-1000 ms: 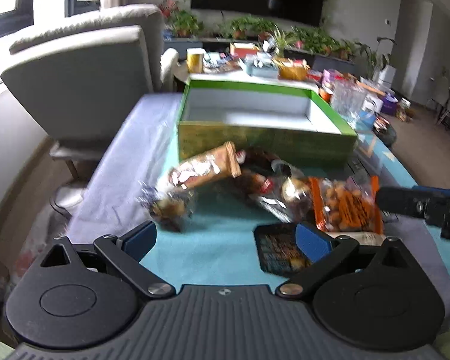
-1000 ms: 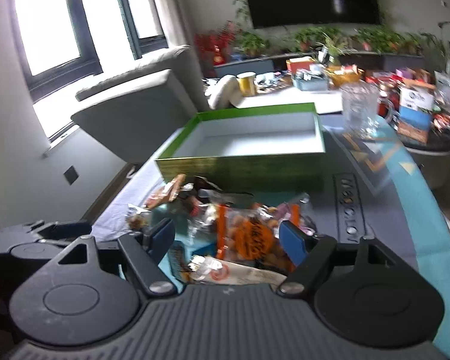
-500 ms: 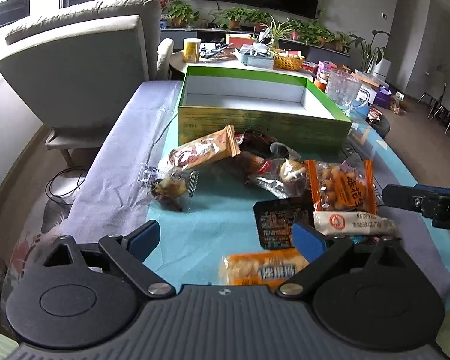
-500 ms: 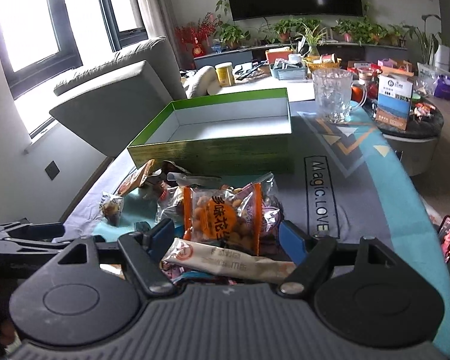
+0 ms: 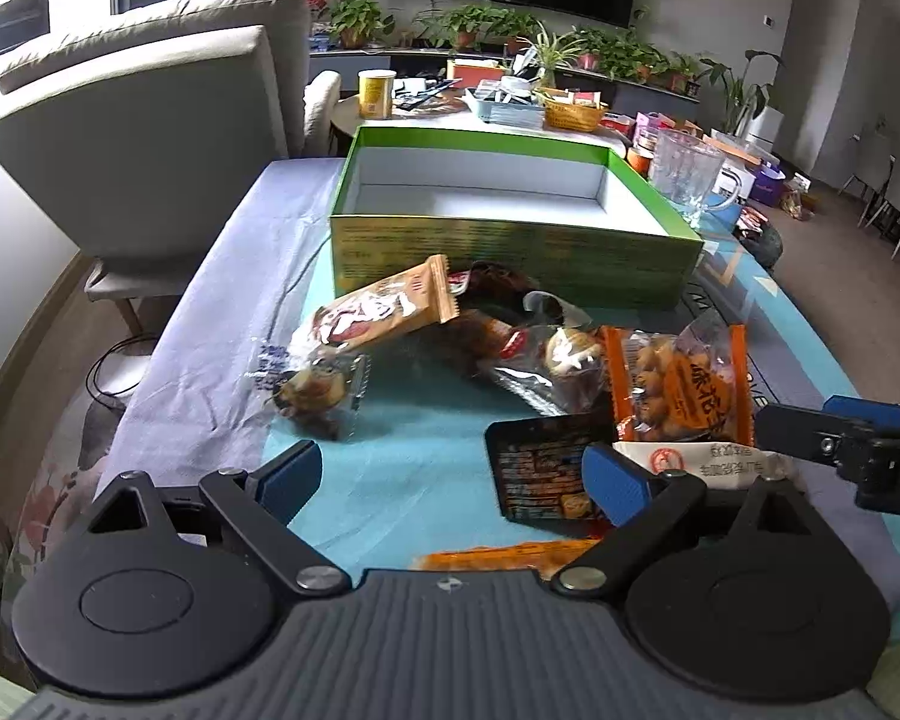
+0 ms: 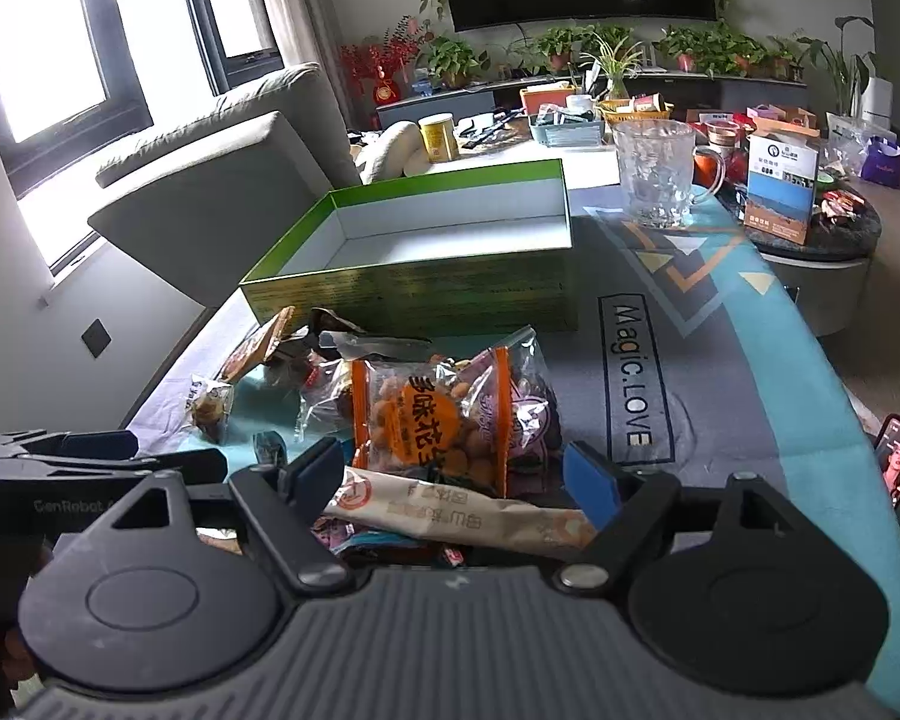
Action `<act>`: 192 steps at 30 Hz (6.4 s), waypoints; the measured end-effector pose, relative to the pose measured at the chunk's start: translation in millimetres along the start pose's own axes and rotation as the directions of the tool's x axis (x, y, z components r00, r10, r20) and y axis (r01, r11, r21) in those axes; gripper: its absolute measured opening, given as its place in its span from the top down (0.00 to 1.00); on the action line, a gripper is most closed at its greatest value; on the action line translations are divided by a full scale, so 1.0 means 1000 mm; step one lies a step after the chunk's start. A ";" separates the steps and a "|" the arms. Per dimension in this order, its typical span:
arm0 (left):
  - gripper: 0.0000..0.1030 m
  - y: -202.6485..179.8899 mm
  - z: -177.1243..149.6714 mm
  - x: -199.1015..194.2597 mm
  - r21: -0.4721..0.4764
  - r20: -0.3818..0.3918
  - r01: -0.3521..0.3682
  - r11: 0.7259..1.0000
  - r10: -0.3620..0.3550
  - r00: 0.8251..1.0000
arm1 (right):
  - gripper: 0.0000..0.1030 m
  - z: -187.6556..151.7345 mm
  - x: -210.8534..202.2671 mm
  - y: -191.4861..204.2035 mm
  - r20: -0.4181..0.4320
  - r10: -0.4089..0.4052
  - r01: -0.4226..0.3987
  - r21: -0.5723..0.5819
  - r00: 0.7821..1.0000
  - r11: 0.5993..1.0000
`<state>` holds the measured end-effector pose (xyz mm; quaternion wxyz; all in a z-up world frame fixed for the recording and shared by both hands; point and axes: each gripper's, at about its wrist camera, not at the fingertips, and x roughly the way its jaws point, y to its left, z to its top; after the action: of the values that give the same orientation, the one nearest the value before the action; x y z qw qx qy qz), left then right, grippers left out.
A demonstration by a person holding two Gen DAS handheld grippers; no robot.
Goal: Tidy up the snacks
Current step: 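Move left tool to the black snack packet while right tool approaches the orange peanut bag, then grasp the black snack packet with left tool while right tool grasps the orange peanut bag, then carry both packets over the green box and open both tools to drop them, then move both tools back from the box to the snack pile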
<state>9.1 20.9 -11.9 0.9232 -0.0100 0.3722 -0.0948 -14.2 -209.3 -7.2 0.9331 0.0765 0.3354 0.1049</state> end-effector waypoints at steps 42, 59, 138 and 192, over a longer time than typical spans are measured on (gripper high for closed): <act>0.51 -0.008 0.014 0.051 -0.021 -0.068 0.226 0.974 -0.227 0.972 | 0.63 0.026 0.037 -0.001 -0.012 0.025 -0.025 -0.030 1.000 0.999; 0.51 0.002 0.039 0.002 0.020 0.074 0.196 0.980 -0.197 0.978 | 0.72 0.032 0.013 0.021 0.055 0.047 -0.040 -0.129 0.997 0.991; 0.49 0.030 0.154 0.090 -0.037 0.124 0.122 0.992 -0.117 0.985 | 0.72 0.130 0.107 0.011 0.128 0.037 -0.028 -0.076 0.991 0.997; 0.20 0.048 0.104 0.030 -0.080 0.113 0.048 0.996 -0.039 0.993 | 0.66 0.086 0.037 0.018 0.154 0.029 -0.011 -0.116 0.988 0.993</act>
<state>109.8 57.0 37.9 0.9391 -0.0617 0.3234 -0.0988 66.1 -189.2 39.4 0.9581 0.0342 0.2543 0.1270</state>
